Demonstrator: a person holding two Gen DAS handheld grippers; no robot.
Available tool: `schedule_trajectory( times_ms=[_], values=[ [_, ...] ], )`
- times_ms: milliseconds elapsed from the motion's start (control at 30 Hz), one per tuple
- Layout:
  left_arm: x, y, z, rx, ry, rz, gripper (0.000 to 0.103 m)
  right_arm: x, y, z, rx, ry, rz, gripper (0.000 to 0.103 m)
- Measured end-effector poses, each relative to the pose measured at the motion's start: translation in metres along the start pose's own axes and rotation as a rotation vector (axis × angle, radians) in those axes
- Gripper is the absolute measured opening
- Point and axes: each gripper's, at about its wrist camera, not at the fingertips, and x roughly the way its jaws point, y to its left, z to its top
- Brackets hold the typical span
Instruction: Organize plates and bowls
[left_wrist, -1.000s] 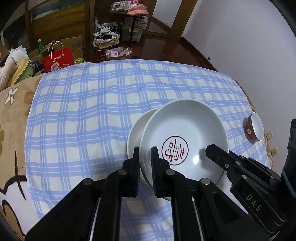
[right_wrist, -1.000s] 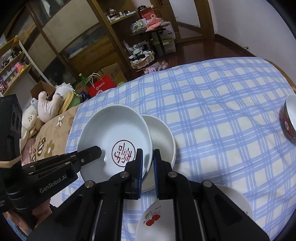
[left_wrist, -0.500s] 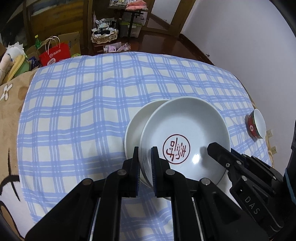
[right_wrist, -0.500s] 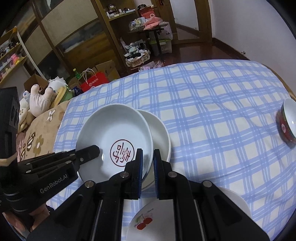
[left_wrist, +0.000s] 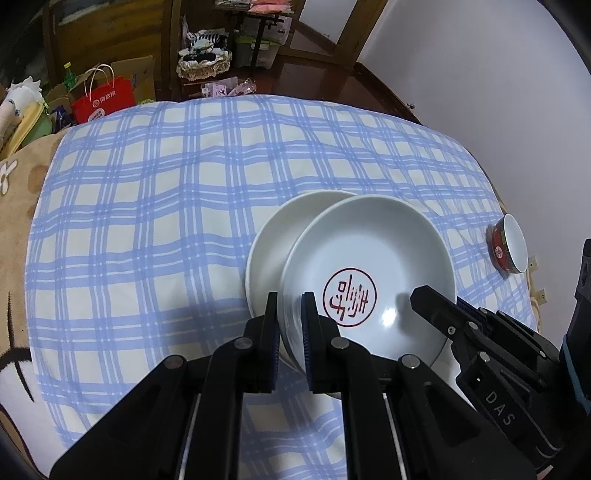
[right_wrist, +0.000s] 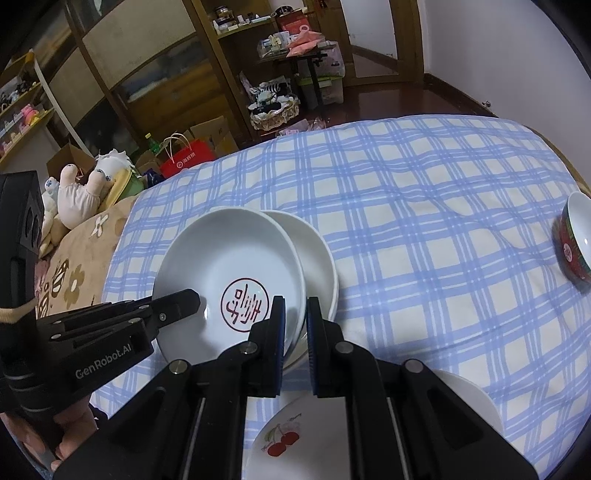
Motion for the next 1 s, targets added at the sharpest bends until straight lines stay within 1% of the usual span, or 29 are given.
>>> schedule_trajectory(
  times_ms=[233, 400, 533, 700, 833, 1000],
  values=[
    [0.007, -0.004, 0.004, 0.013, 0.005, 0.021, 0.010, 0.005, -0.002, 0.000, -0.013, 0.008, -0.017, 0.012],
    [0.015, -0.002, 0.006, 0.030, 0.048, 0.037, 0.010, 0.008, -0.003, 0.001, -0.023, 0.018, -0.017, 0.012],
    [0.015, 0.003, 0.008, 0.016, 0.049, 0.015, 0.010, 0.014, -0.002, 0.001, -0.034, 0.029, -0.027, 0.012],
    [0.016, 0.006, 0.011, 0.010, 0.048, 0.006, 0.010, 0.017, 0.000, 0.000, -0.037, 0.038, -0.036, 0.012],
    [0.017, 0.004, 0.013, 0.037, 0.063, 0.007, 0.010, 0.018, -0.001, 0.000, -0.039, 0.036, -0.031, 0.012],
    [0.017, 0.002, 0.015, 0.049, 0.060, 0.014, 0.010, 0.022, -0.004, -0.001, -0.014, 0.045, -0.011, 0.012]
  ],
)
